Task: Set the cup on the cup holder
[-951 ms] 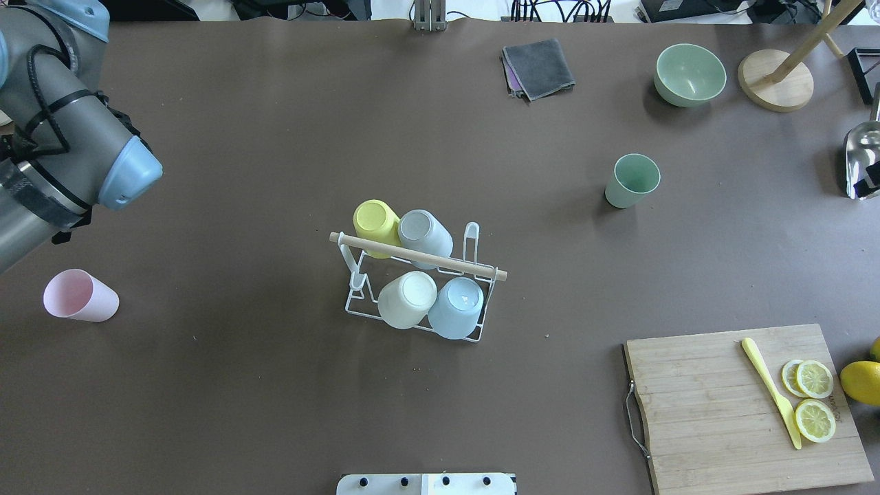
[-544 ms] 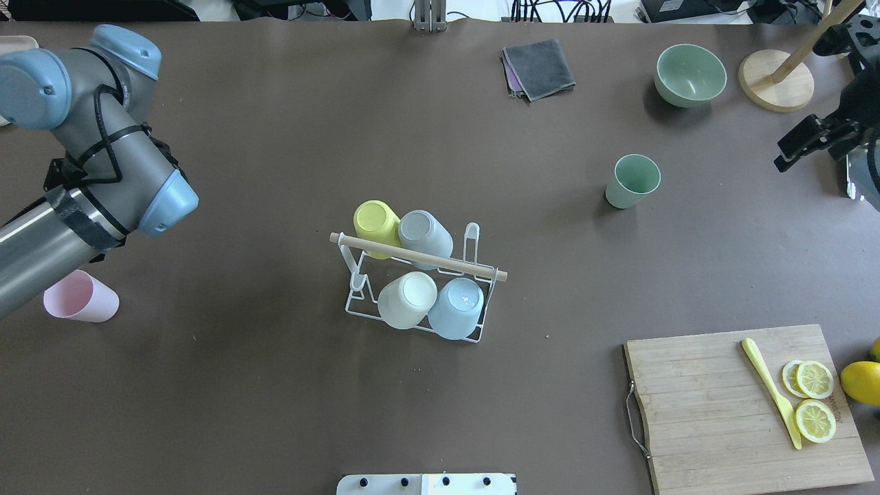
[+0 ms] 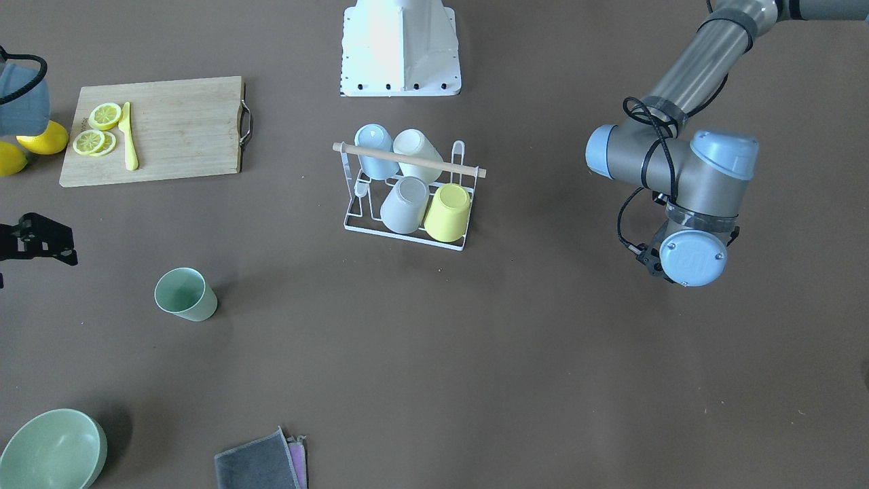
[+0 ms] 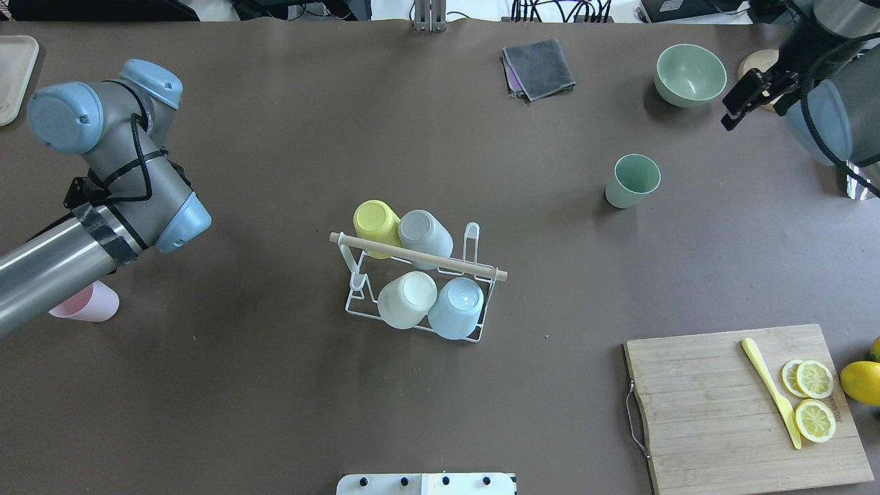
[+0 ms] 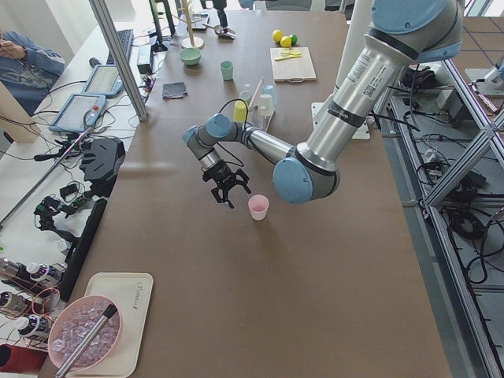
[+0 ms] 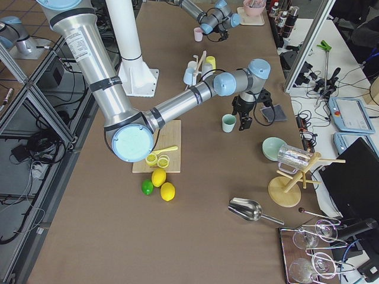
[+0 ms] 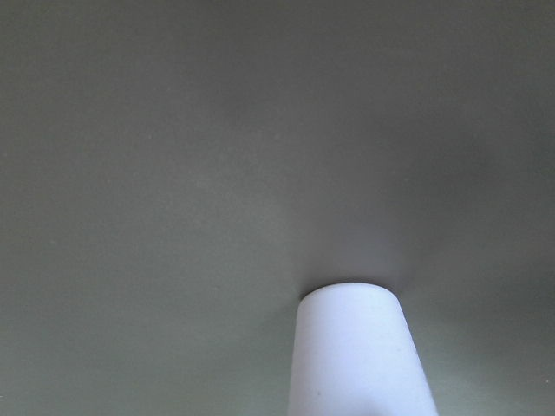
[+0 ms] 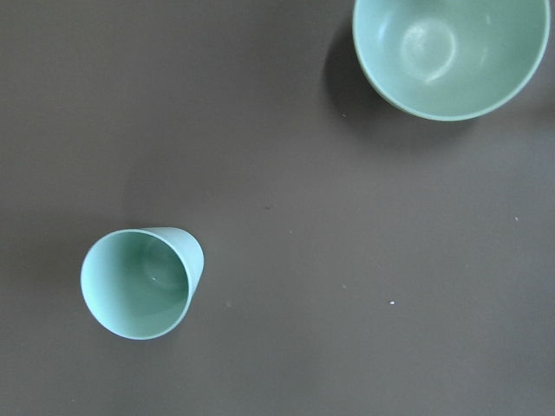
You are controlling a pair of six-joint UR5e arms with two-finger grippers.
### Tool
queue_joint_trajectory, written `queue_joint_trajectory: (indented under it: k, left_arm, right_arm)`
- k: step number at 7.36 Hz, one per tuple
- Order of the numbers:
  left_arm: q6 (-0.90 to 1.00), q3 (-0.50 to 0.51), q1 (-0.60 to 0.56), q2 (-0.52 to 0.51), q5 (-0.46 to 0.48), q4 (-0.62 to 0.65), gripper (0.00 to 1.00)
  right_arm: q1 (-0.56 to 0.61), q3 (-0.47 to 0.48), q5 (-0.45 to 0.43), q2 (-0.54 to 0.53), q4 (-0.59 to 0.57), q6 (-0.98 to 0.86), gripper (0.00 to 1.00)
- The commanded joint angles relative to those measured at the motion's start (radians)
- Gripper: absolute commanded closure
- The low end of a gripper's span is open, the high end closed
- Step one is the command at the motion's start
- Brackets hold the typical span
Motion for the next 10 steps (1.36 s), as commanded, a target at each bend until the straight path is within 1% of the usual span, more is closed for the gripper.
queue_joint_trajectory:
  k: [1,2,3,5,7,8,10]
  left_arm:
    - [0.004,0.012,0.002,0.001,-0.01,0.018,0.02]
    - [0.003,0.018,0.002,0.005,-0.036,0.026,0.02]
    - [0.003,0.038,0.002,0.005,-0.094,0.047,0.02]
    - [0.005,0.055,0.002,0.002,-0.101,0.078,0.02]
    - [0.009,0.061,0.002,0.001,-0.095,0.129,0.02]
    - [0.008,0.061,0.002,0.002,-0.101,0.15,0.02]
    - [0.008,0.067,0.019,0.005,-0.095,0.153,0.02]
  right_arm:
    - [-0.098,-0.041,-0.018,0.085,0.013,-0.004,0.0]
    - [-0.118,-0.063,-0.05,0.085,0.072,-0.001,0.0]
    - [-0.121,-0.086,-0.058,0.07,0.147,0.002,0.0]
    - [-0.131,-0.133,-0.052,0.097,0.15,0.005,0.0]
    - [-0.129,-0.292,-0.012,0.212,0.121,0.005,0.0]
    - [-0.129,-0.37,-0.012,0.262,0.116,0.005,0.0]
    - [-0.134,-0.542,-0.012,0.354,0.119,0.004,0.0]
